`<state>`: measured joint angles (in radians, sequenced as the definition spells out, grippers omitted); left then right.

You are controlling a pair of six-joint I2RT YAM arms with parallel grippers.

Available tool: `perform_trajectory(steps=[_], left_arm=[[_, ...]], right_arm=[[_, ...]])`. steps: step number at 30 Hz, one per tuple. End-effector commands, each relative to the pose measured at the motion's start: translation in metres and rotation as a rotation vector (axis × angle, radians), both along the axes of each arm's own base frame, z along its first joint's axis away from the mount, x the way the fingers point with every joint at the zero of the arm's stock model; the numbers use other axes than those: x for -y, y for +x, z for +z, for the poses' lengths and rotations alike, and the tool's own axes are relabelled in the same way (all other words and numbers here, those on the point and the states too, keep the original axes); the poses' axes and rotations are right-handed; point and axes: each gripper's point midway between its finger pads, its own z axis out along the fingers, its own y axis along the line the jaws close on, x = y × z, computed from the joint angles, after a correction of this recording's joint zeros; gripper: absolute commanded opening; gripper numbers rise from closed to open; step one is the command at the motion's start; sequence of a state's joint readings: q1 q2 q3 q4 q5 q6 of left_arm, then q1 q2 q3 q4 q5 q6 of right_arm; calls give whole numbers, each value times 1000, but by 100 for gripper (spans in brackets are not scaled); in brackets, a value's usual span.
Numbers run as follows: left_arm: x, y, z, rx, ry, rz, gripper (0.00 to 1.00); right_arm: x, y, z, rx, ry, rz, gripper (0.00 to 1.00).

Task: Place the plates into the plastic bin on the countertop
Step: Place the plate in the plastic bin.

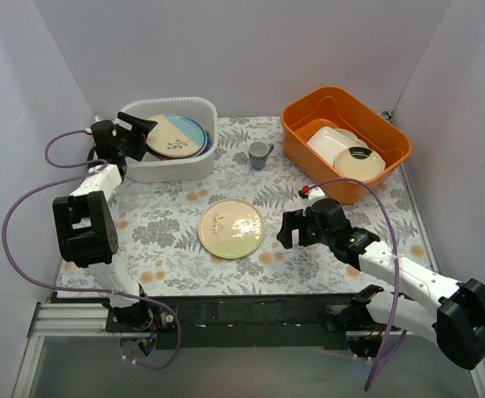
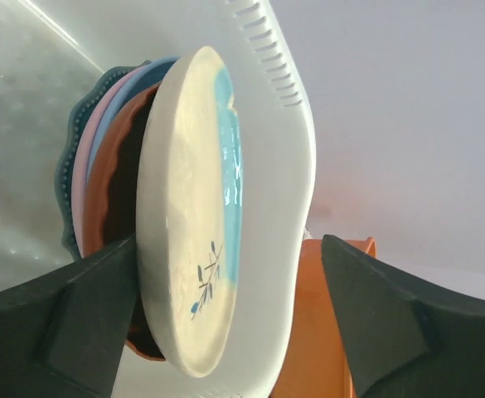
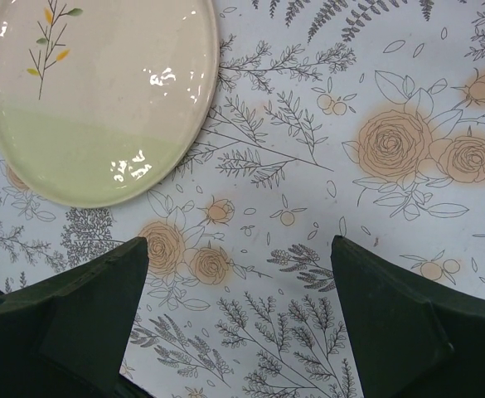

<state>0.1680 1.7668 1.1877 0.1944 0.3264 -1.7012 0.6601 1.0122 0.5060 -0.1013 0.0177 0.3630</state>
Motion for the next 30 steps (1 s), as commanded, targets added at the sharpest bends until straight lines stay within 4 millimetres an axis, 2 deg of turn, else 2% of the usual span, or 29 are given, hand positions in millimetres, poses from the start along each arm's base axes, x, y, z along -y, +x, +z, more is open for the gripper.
perform_trajectory(steps=[1,4,11,15,18,25,30], left_arm=[[-8,-9,77,116,66,22,92],[-11,-14,90,111,114,36,98],[-25,-34,115,77,274,156,98],[-18,-42,127,104,305,151,98],[-6,-42,132,127,308,110,98],[26,-40,123,128,320,7,98],[43,-55,108,116,356,-73,98]], right_arm=[[-6,8,18,56,53,0,98],[-6,8,18,55,49,4,98],[-12,5,19,46,75,32,98],[-16,6,19,38,78,40,98],[-16,6,18,31,79,40,98],[-14,6,16,33,70,35,98],[-16,6,18,35,75,41,98]])
